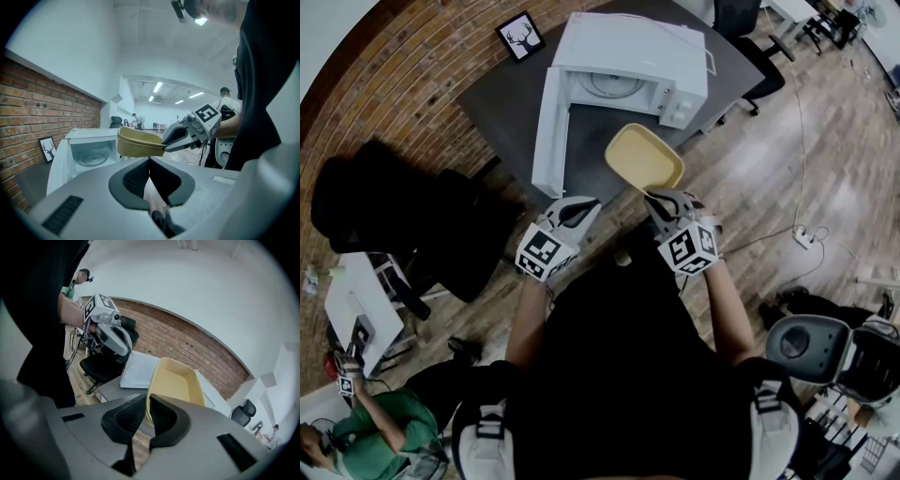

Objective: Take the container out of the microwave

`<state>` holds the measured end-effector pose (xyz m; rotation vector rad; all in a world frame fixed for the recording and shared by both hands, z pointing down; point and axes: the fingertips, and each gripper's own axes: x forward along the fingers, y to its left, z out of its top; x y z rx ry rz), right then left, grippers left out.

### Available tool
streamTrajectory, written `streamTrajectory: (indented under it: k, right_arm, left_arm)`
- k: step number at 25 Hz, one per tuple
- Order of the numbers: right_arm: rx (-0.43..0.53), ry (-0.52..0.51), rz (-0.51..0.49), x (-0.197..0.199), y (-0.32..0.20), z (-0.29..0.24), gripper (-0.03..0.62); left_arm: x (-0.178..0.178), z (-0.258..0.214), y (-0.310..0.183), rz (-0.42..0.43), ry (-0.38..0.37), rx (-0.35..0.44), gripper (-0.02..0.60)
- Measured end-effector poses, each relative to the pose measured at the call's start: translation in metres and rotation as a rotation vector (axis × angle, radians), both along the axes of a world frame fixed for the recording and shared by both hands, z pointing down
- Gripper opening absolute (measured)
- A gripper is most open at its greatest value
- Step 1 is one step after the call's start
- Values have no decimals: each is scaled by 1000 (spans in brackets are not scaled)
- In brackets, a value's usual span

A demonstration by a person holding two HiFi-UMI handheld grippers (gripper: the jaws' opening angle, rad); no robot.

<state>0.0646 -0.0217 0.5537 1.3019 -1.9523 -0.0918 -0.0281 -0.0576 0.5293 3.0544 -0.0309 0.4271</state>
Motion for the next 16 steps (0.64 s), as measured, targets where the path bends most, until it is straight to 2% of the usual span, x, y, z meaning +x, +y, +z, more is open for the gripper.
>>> streamTrajectory:
  k: [16]
  right_arm:
    - [-22,10,-6,2,-2,2,26]
  left_arm:
    - [9,-2,-6,13,9,-4,2]
